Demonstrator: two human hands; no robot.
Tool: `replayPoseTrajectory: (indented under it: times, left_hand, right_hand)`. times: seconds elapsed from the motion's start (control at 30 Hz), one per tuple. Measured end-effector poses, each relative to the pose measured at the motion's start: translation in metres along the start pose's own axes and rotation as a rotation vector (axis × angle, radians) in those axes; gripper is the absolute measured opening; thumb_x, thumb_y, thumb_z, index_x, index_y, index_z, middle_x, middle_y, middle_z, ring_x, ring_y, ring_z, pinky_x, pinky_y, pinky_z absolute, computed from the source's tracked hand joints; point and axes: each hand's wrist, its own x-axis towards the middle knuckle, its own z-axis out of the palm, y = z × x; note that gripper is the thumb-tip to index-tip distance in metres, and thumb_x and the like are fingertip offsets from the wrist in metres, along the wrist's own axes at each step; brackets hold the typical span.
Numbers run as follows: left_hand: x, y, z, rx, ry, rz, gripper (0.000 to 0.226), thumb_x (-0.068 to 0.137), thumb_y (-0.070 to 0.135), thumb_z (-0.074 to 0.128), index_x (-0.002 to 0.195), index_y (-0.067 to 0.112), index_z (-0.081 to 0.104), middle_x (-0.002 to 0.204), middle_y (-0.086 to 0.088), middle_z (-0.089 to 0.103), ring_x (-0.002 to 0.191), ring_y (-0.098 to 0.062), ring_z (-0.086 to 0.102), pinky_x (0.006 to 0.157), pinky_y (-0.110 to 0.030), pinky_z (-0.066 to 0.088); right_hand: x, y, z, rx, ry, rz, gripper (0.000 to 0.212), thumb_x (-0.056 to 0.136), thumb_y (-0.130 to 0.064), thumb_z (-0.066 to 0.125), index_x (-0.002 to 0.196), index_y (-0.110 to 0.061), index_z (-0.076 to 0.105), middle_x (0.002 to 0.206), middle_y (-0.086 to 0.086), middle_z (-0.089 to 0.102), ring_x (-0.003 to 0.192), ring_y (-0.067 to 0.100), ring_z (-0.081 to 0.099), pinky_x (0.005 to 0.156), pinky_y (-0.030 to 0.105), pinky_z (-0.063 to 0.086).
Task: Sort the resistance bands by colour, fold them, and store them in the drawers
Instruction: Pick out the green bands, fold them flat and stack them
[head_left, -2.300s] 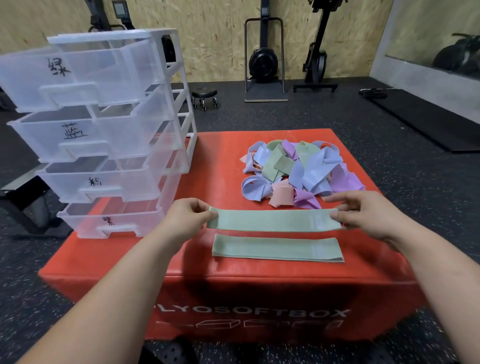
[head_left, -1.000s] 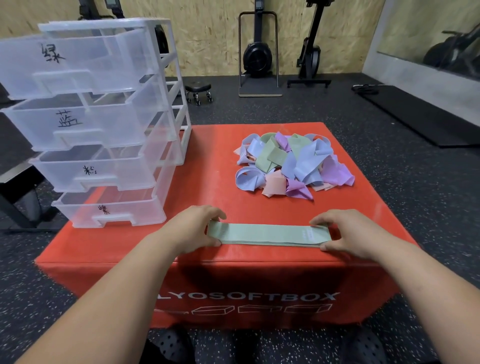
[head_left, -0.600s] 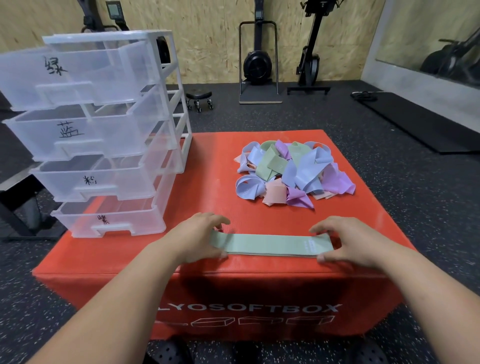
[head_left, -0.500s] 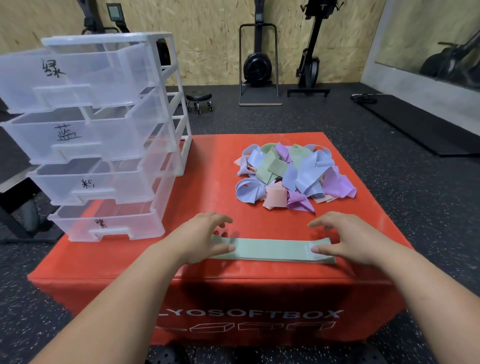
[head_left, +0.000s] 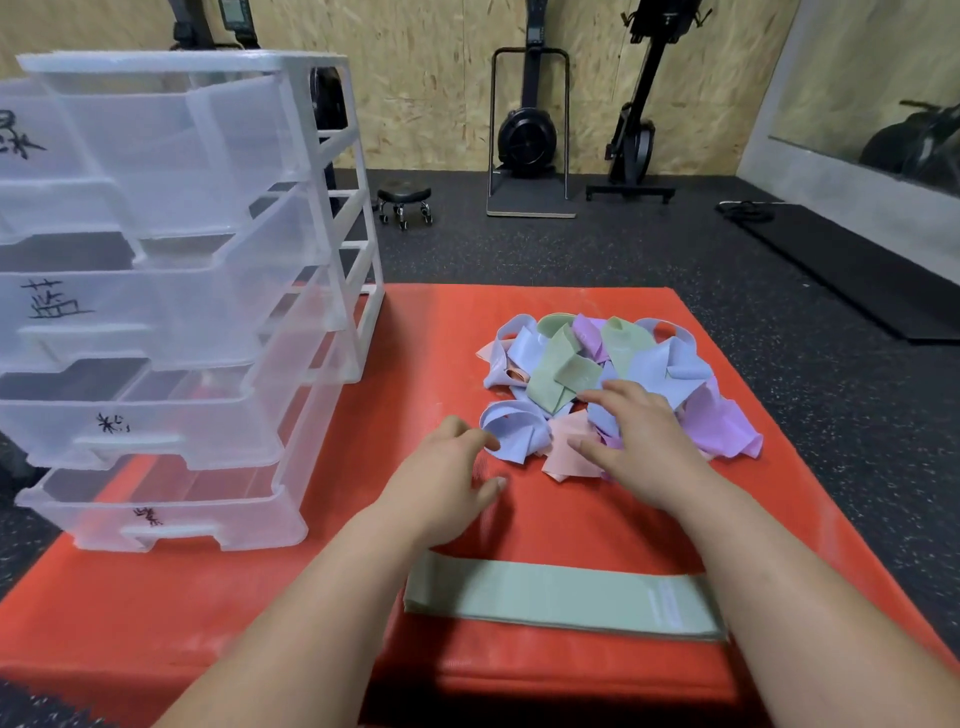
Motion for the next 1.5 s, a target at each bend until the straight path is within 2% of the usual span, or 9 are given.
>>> replayPoseTrajectory:
  times: [0.3, 0.4, 0.63, 0.73, 0.83, 1.07, 1.2, 1.33, 1.5]
  left_hand:
    - [0.02, -0.018, 0.008, -0.021, -0.024, -0.002, 0.046, 0.096, 0.047, 0.068, 0.138, 0.032, 0.056, 0.127, 0.005, 0.046, 0.103, -0.019, 0.061, 0.09, -0.038, 0.052]
    - [0.018, -0.019, 0.005, -0.024, -0.03, 0.015, 0.047, 0.096, 0.047, 0.068, 0.139, 0.032, 0.056, 0.128, 0.005, 0.046, 0.106, -0.019, 0.06, 0.091, -0.035, 0.051]
    - [0.011, -0.012, -0.006, -0.016, -0.016, 0.041, 0.048, 0.096, 0.046, 0.069, 0.14, 0.031, 0.057, 0.129, 0.005, 0.048, 0.11, -0.019, 0.059, 0.093, -0.037, 0.05]
    - [0.008, -0.002, -0.012, -0.029, 0.008, 0.053, 0.045, 0.095, 0.041, 0.069, 0.138, 0.03, 0.059, 0.127, 0.004, 0.051, 0.111, -0.021, 0.059, 0.092, -0.037, 0.05]
    - [0.006, 0.012, -0.014, -0.058, 0.061, 0.078, 0.041, 0.095, 0.039, 0.067, 0.135, 0.03, 0.061, 0.122, 0.005, 0.053, 0.109, -0.021, 0.059, 0.088, -0.039, 0.05]
    - [0.005, 0.058, -0.017, -0.313, 0.202, 0.148, 0.041, 0.097, 0.043, 0.072, 0.134, 0.027, 0.065, 0.13, 0.01, 0.062, 0.112, -0.013, 0.061, 0.095, -0.034, 0.051]
    - [0.003, 0.077, -0.02, -0.409, 0.218, 0.135, 0.011, 0.1, 0.04, 0.069, 0.109, 0.034, 0.074, 0.102, 0.02, 0.075, 0.091, -0.001, 0.068, 0.084, -0.036, 0.057]
    - [0.001, 0.082, -0.023, -0.551, 0.211, 0.087, 0.012, 0.102, 0.025, 0.068, 0.093, 0.031, 0.074, 0.08, 0.02, 0.074, 0.074, -0.003, 0.068, 0.077, -0.037, 0.057]
    - [-0.003, 0.084, -0.035, -0.696, 0.118, 0.118, 0.01, 0.104, 0.015, 0.065, 0.105, 0.023, 0.072, 0.088, 0.009, 0.081, 0.09, -0.01, 0.076, 0.081, -0.031, 0.054]
  right_hand:
    - [0.061, -0.001, 0.021, -0.048, -0.018, 0.036, 0.064, 0.09, -0.059, 0.069, 0.148, -0.039, 0.052, 0.168, -0.012, 0.021, 0.14, 0.03, 0.026, 0.114, 0.045, 0.035]
    - [0.066, 0.001, 0.025, -0.053, -0.087, 0.036, 0.058, 0.096, -0.053, 0.064, 0.149, -0.033, 0.052, 0.166, -0.012, 0.028, 0.14, 0.03, 0.026, 0.115, 0.041, 0.03]
    - [0.051, -0.007, 0.01, 0.075, 0.055, -0.039, 0.033, 0.093, -0.022, 0.073, 0.126, -0.024, 0.07, 0.128, -0.01, 0.065, 0.119, 0.022, 0.052, 0.099, 0.029, 0.04]
    - [0.032, -0.015, -0.01, 0.215, 0.136, 0.0, 0.021, 0.086, -0.02, 0.081, 0.103, -0.032, 0.078, 0.101, -0.019, 0.072, 0.09, 0.0, 0.062, 0.083, 0.027, 0.05]
    - [0.012, -0.019, -0.024, 0.354, 0.197, 0.019, 0.021, 0.084, -0.013, 0.08, 0.088, -0.033, 0.077, 0.086, -0.018, 0.074, 0.079, 0.001, 0.064, 0.069, 0.02, 0.047]
    - [-0.03, -0.03, -0.038, 0.529, 0.155, -0.103, 0.031, 0.082, -0.005, 0.084, 0.1, -0.029, 0.073, 0.091, -0.008, 0.077, 0.089, 0.005, 0.072, 0.07, 0.01, 0.049]
    - [-0.041, -0.034, -0.04, 0.608, 0.137, -0.137, 0.028, 0.084, -0.011, 0.085, 0.102, -0.029, 0.073, 0.095, -0.007, 0.077, 0.093, 0.011, 0.073, 0.072, 0.027, 0.058]
    - [-0.046, -0.028, -0.04, 0.412, 0.227, -0.1, 0.031, 0.086, -0.025, 0.085, 0.11, -0.036, 0.071, 0.113, -0.02, 0.07, 0.093, 0.005, 0.066, 0.073, 0.019, 0.05]
    - [-0.046, -0.027, -0.043, 0.326, 0.047, -0.256, 0.042, 0.093, -0.034, 0.075, 0.132, -0.045, 0.063, 0.133, -0.028, 0.061, 0.129, 0.004, 0.051, 0.101, 0.034, 0.05]
